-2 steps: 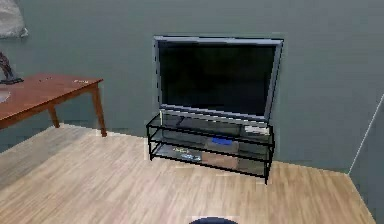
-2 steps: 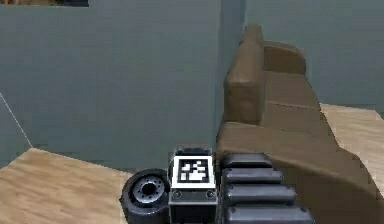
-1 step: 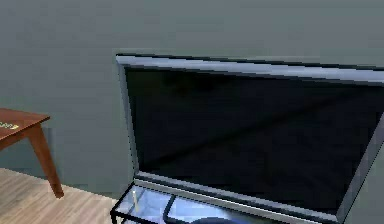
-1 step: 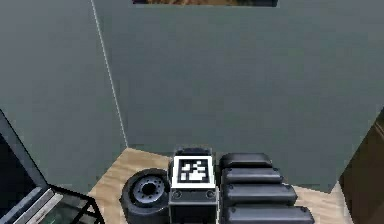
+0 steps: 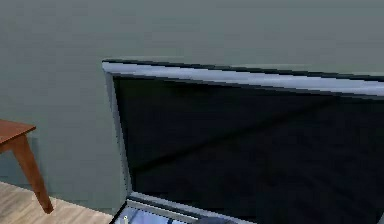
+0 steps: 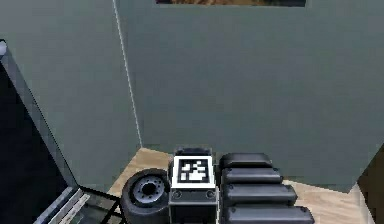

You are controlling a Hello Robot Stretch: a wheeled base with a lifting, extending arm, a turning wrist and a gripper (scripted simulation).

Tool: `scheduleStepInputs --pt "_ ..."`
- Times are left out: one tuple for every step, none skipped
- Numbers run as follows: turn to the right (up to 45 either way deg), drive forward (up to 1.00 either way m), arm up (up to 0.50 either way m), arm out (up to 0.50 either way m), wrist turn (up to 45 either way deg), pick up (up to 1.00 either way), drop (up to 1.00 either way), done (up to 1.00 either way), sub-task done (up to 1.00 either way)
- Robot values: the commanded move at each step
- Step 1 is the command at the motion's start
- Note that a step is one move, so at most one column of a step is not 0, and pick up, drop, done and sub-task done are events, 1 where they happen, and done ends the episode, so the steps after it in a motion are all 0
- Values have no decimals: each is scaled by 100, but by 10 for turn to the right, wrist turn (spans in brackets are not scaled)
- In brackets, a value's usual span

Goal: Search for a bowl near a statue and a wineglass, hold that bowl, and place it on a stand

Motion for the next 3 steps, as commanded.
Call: scheduleStepInputs --pt "-450 0 0 0 0 0 0 0 0" --pt "-450 0 0 0 0 0 0 0 0" --pt "-450 0 0 0 0 0 0 0 0"
